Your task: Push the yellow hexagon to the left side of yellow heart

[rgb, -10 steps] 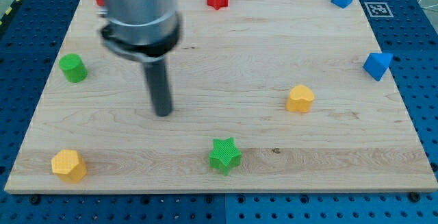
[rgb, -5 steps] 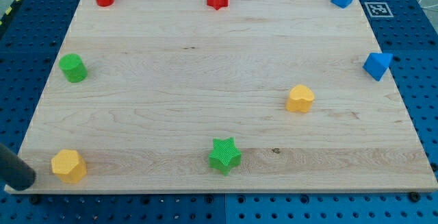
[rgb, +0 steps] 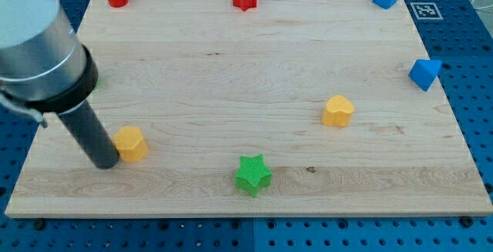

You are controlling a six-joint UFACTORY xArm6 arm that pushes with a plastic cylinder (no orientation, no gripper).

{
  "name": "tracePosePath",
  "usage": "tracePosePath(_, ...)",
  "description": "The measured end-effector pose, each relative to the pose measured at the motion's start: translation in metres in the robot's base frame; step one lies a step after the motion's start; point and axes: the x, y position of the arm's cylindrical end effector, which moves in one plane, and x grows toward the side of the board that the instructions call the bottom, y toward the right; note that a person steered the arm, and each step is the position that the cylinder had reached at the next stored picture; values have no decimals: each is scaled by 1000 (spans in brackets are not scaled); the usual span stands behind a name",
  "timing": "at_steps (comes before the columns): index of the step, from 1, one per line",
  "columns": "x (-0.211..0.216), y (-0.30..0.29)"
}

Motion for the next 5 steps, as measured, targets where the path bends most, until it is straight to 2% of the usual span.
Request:
tracePosePath(2, -17, 56)
tracePosePath(4, -69, 89)
tracePosePath(5, -78, 129)
